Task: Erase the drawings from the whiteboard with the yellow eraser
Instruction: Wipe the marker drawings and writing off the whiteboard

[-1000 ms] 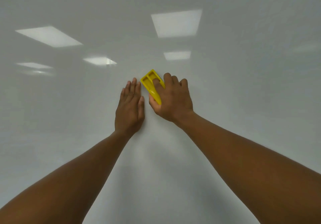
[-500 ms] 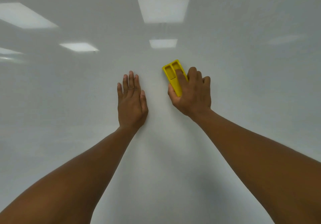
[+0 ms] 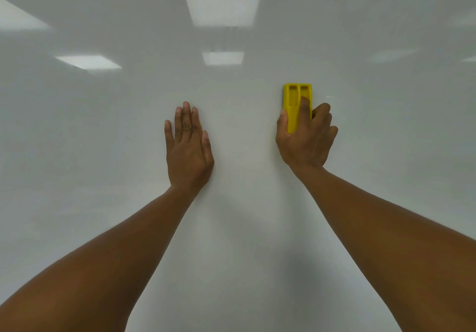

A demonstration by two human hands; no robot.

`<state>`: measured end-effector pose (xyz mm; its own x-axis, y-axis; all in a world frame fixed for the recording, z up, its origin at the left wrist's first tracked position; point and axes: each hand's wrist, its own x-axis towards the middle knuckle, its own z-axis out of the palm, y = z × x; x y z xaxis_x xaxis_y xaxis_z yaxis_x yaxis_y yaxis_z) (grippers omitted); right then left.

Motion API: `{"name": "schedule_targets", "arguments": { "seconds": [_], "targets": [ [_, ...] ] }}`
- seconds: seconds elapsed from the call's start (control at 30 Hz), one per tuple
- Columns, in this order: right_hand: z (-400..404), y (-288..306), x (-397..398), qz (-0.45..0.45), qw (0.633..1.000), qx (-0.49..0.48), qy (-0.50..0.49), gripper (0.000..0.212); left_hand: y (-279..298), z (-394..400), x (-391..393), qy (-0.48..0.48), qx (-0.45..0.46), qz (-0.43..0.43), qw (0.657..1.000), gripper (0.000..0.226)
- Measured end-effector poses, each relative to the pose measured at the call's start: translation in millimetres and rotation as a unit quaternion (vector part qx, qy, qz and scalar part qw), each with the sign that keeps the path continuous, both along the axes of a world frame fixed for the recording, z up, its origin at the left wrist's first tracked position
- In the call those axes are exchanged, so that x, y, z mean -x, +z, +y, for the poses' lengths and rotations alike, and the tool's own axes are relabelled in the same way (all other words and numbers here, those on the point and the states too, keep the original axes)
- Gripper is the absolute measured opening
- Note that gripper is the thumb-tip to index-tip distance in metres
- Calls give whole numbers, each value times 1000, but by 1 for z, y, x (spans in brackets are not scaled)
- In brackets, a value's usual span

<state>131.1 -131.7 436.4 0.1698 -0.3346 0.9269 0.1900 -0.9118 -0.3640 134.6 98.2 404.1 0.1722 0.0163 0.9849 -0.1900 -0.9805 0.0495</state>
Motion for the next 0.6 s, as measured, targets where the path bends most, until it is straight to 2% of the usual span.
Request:
{"name": "schedule_targets", "arguments": {
  "seconds": [0.17, 0.4, 0.47, 0.6],
  "targets": [
    [-20, 1, -5, -2, 1000, -22, -4, 54, 0, -2, -1, 4, 6, -9, 1000, 56],
    [-29, 1, -4, 3, 1000, -1, 9, 54, 0, -5, -3, 16, 20, 1, 1000, 56],
    [-31, -1, -2, 5, 999, 37, 15, 54, 0, -8, -3, 25, 27, 11, 999, 57],
    [-40, -6, 1, -5, 979, 200, 33, 55, -2, -22, -2, 24, 47, 32, 998, 58]
  ]
}}
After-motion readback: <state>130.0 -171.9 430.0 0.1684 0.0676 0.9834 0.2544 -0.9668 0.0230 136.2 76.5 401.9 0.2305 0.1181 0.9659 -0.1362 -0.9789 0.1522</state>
